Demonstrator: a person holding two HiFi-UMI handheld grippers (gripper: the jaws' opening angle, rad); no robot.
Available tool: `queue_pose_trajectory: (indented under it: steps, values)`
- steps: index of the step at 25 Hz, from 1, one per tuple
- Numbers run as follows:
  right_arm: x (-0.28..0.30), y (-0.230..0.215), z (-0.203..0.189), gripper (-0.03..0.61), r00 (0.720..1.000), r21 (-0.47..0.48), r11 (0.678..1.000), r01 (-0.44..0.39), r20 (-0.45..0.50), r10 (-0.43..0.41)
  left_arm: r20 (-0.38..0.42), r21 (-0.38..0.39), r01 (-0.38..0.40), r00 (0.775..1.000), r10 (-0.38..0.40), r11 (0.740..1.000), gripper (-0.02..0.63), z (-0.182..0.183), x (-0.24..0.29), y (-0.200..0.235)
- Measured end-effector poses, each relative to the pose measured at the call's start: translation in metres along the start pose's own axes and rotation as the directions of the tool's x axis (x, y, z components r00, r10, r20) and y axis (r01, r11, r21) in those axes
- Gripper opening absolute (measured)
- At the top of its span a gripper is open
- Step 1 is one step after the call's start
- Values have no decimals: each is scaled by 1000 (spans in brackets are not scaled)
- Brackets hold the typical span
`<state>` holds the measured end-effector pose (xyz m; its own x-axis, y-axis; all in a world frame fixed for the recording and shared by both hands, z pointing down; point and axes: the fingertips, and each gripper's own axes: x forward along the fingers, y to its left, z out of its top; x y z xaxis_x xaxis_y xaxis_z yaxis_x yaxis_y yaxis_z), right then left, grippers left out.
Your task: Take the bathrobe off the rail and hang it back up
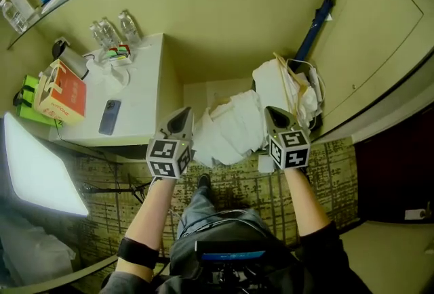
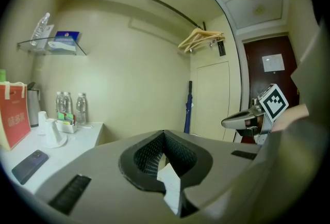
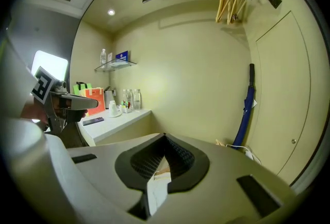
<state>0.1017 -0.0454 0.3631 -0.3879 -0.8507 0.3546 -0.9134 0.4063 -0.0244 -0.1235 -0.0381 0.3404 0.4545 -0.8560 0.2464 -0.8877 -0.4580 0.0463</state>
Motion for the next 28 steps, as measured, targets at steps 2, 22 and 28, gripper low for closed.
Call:
queue_pose_trajectory:
  steps: [2, 22, 28]
  values:
    - [-18, 1, 1, 20, 1000, -7, 1000, 1, 18, -1, 2, 7, -2, 1000, 2, 1000, 1, 2, -11, -7]
    - [-89, 1, -23, 21, 999, -26, 999, 28, 25, -28, 26, -22, 18, 1000, -17, 1000, 1, -5, -56, -49]
    - [-89, 3, -28, 20, 1000, -20, 999, 26, 16, -26, 18, 10, 18, 1000, -18, 1000, 1, -5, -56, -51]
